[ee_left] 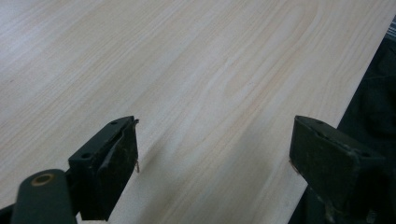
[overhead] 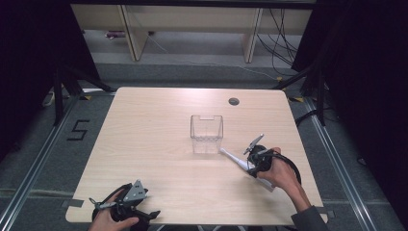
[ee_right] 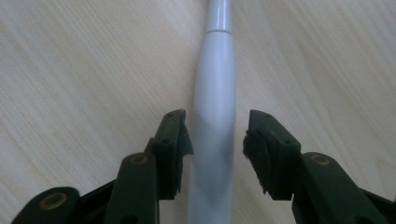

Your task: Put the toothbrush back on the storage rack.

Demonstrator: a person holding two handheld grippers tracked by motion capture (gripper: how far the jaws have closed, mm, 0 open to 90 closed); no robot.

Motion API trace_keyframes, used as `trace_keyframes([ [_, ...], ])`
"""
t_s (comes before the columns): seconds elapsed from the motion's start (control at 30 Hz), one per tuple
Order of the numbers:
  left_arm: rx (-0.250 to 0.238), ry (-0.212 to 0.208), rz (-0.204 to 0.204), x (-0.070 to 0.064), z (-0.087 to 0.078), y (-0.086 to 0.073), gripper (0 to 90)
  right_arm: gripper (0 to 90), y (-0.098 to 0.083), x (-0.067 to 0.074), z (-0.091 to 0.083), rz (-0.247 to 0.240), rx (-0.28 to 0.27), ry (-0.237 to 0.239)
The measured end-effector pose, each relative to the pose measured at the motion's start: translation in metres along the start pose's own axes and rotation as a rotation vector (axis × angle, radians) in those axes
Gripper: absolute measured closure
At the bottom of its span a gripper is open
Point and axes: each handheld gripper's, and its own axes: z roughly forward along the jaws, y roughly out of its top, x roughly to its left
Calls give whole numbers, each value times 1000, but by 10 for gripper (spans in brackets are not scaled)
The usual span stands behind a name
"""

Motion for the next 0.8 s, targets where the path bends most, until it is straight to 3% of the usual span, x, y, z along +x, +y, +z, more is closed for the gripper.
trace_keyframes([
  [0.13,1,3,-1,0,0,0,148,596,4,-2,6,-17,27,23],
  [0.33,1,3,0,0,0,0,148,613,6,-4,12,-5,78,40],
  [0.4,-2,-1,-3,0,0,0,148,620,7,-7,13,-31,98,41],
  [0.43,1,2,-2,0,0,0,148,627,7,-6,14,0,107,47],
  [0.57,1,2,0,0,0,0,148,636,9,-10,17,-3,113,83],
  [0.7,3,2,3,0,1,0,148,648,10,-14,20,-21,128,80],
  [0.73,3,2,3,0,1,0,148,652,12,-11,19,36,144,101],
  [0.8,3,1,4,0,1,0,148,653,13,-13,20,16,142,106],
])
